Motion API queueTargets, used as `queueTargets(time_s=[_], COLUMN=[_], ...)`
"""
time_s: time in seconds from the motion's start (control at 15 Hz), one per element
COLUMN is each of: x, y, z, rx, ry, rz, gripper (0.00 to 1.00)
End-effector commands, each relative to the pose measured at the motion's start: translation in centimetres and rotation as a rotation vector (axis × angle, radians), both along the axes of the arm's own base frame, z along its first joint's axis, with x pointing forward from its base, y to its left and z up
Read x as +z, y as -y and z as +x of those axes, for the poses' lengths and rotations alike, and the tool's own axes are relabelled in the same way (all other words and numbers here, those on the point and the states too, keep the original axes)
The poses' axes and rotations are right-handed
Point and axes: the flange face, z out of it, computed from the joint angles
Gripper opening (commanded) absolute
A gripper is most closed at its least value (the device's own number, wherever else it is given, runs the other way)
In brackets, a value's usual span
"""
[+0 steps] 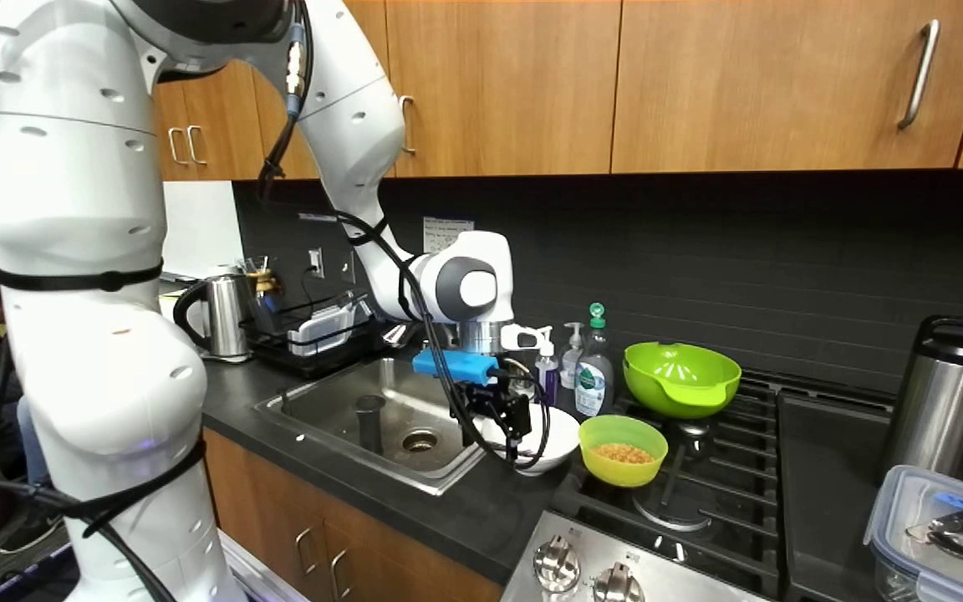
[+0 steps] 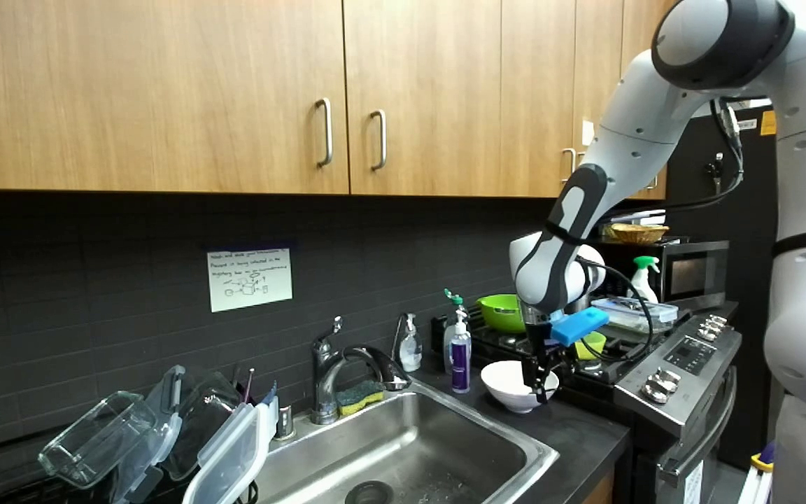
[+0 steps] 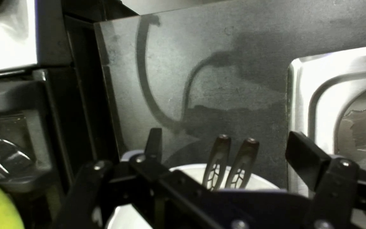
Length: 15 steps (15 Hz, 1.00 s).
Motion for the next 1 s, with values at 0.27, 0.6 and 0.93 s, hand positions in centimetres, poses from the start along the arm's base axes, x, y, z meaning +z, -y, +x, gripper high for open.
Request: queueTargets(time_s=[0.27,0.6,0.93], x=[-0.3,0.9,1.6], y=[0.4,0.0,-0.5], z=[0.5,-1.0,-0.7], rx=[0.007,0.011,0.009], ry=[-0.006,-0.015,-0.015], rz=[-0.003,-0.002,-0.003], gripper=[0.99,0.61,0.95])
